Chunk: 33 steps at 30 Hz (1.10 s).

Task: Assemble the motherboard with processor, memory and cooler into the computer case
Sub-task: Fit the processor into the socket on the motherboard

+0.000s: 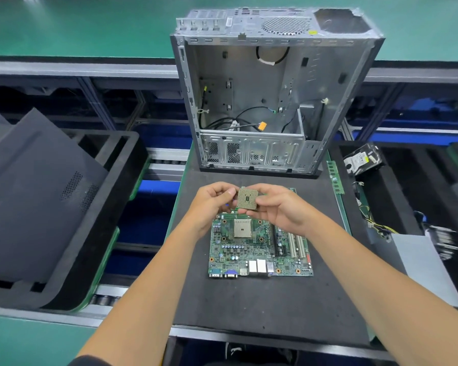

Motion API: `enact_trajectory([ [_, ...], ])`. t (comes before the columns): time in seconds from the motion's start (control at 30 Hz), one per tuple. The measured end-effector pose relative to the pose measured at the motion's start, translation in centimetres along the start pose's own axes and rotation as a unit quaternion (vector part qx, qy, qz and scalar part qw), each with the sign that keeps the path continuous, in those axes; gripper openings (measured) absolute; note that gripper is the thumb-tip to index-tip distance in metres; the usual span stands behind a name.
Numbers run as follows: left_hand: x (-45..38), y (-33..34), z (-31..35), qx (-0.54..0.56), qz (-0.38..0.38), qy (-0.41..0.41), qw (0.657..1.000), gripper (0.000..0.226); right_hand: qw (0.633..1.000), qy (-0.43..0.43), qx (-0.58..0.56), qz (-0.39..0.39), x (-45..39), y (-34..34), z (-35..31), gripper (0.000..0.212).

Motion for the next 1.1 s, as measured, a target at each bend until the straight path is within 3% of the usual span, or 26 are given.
enact_trajectory([
  [0.23, 0.3, -0.7, -0.6, 0.008, -0.008, -0.025, 1.0, 0.026, 0.997, -0.002, -0.068, 0.032, -0.2, -0.6, -0.5, 0.027],
  [0.5, 0.2, -0.9, -0.7, 0.011, -0.003, -0.025, 1.0, 0.03, 0.997, 0.009, -0.015, 0.08, -0.9, -0.9, -0.4, 0.022],
  [0.77, 0.2, -1.4, -0.9, -0.005, 0.016, 0.001, 1.0, 0.011, 0.993, -0.004, 0.072, 0.095, -1.1, -0.9, -0.6, 0.023],
  [1.1, -0.3, -1.1, -1.5, 0.015, 0.024, -0.014, 1.0, 0.019, 0.99, -0.003, 0.095, 0.1, -1.8, -1.4, 0.2, 0.024],
])
Point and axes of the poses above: each hand's wrist, its own x-axis away from the middle knuckle, its own y-axis out of the palm, z = x × y, the point moved 6 cm from there along -x, towards the middle knuckle, and after that the axes turned 14 degrees about x, right-handed, at the moved point
